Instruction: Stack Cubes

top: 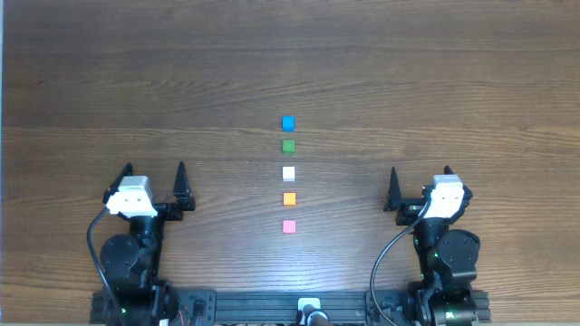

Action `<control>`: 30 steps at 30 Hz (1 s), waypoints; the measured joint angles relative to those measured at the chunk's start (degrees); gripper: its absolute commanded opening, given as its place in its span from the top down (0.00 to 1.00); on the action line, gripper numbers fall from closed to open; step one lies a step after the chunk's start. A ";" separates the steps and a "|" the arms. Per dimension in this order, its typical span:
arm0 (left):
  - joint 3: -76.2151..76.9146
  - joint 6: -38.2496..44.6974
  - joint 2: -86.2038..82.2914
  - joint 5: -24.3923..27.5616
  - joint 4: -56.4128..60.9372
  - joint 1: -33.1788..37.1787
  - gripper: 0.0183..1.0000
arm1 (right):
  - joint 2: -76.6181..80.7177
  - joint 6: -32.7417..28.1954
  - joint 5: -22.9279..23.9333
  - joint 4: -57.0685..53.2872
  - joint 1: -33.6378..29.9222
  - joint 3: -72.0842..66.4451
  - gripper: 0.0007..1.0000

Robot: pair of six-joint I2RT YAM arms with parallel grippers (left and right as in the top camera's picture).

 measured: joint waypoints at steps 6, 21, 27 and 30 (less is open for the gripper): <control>0.11 -3.52 0.00 6.91 0.72 0.07 0.00 | 0.00 -0.02 -0.02 -0.02 0.00 0.00 0.01; 33.18 -8.48 13.42 10.71 -29.53 -0.59 0.00 | 0.00 0.00 -0.02 0.00 0.00 0.00 0.01; 50.10 -8.85 28.74 10.67 -42.66 -10.27 0.00 | 0.00 -0.02 -0.04 0.00 0.00 0.00 0.01; 57.24 -8.85 36.26 10.67 -46.16 -17.73 0.00 | 0.00 -0.04 -0.04 0.00 0.00 0.00 0.01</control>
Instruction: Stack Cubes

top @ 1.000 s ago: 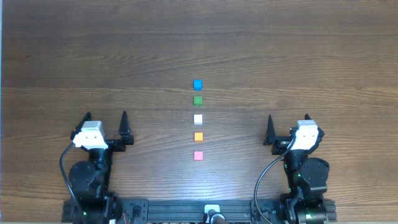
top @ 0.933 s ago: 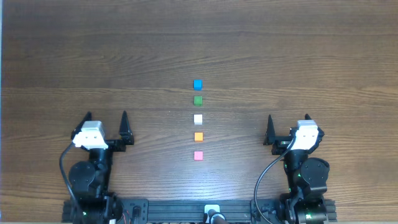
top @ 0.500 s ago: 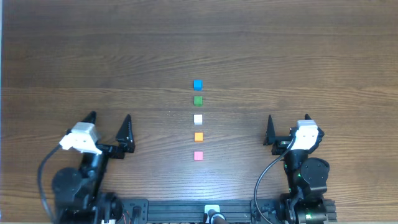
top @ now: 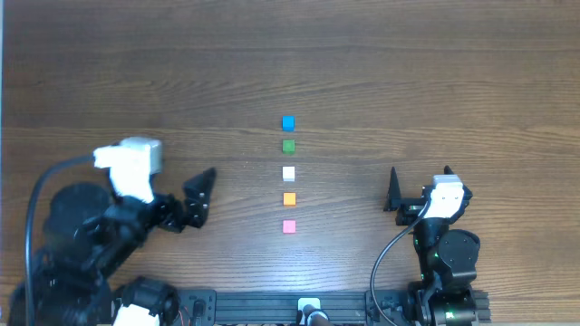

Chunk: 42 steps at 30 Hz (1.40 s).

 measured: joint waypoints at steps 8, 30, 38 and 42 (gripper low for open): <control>7.74 -0.87 17.42 1.60 -4.96 -16.55 0.00 | 0.00 0.04 0.00 0.00 0.00 0.00 0.01; 9.07 -29.09 56.68 2.10 -10.03 -31.78 0.00 | 0.00 0.00 -0.02 -0.02 0.00 0.00 0.01; 7.19 -33.07 61.37 1.95 -5.03 -33.11 0.00 | 0.00 0.02 -0.02 -0.02 0.00 0.00 0.01; 3.02 -33.46 61.51 1.95 -0.37 -33.70 0.00 | 0.00 0.00 -0.02 -0.02 0.00 0.00 0.01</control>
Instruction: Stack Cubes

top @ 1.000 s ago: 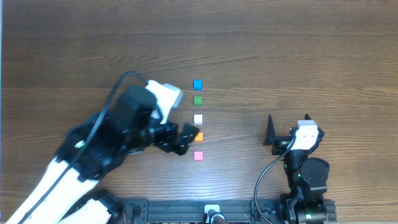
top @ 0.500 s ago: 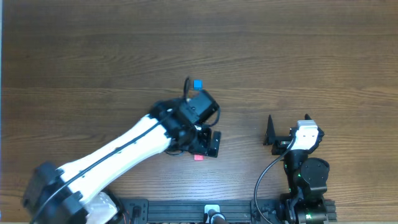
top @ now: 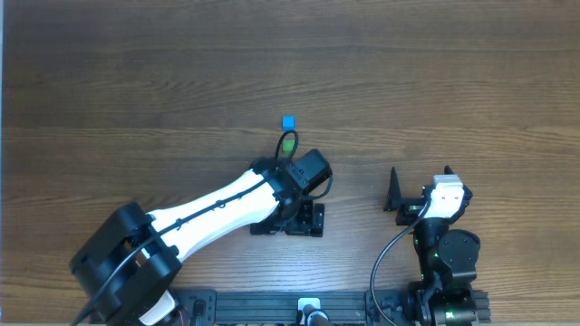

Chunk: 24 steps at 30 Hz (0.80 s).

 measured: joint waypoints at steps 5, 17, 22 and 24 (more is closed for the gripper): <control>-2.16 0.00 1.31 -0.46 0.98 -0.33 0.00 | 0.00 0.04 0.00 0.00 0.00 0.00 0.01; -2.25 0.02 2.25 -3.10 2.71 -0.37 0.00 | 0.00 0.04 0.00 0.00 0.00 0.00 0.01; -2.25 0.04 2.73 -3.54 2.82 -0.72 0.08 | 0.00 0.02 0.00 0.00 0.00 0.00 0.01; -2.25 0.11 2.82 -3.63 2.95 -0.96 0.12 | 0.00 0.02 0.00 0.00 0.00 0.00 0.01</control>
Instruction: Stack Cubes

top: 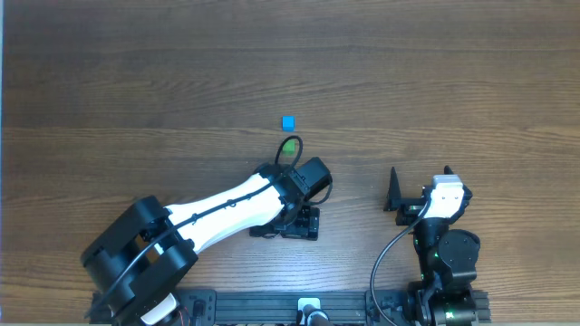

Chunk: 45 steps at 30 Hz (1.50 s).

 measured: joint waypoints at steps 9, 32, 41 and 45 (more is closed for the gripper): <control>0.00 0.46 0.07 -0.15 -0.02 -0.22 0.31 | 0.00 0.04 0.00 0.00 0.00 0.00 0.01; -0.02 0.81 0.07 -3.21 1.55 -0.52 0.54 | 0.00 0.02 0.00 0.00 0.00 0.00 0.01; -0.04 0.74 0.07 -4.17 1.95 -0.52 0.72 | 0.00 -0.02 0.00 0.00 0.00 0.00 0.01; -0.04 0.90 0.07 -4.17 1.95 -0.52 0.86 | 0.00 0.04 0.00 0.00 0.00 0.00 0.01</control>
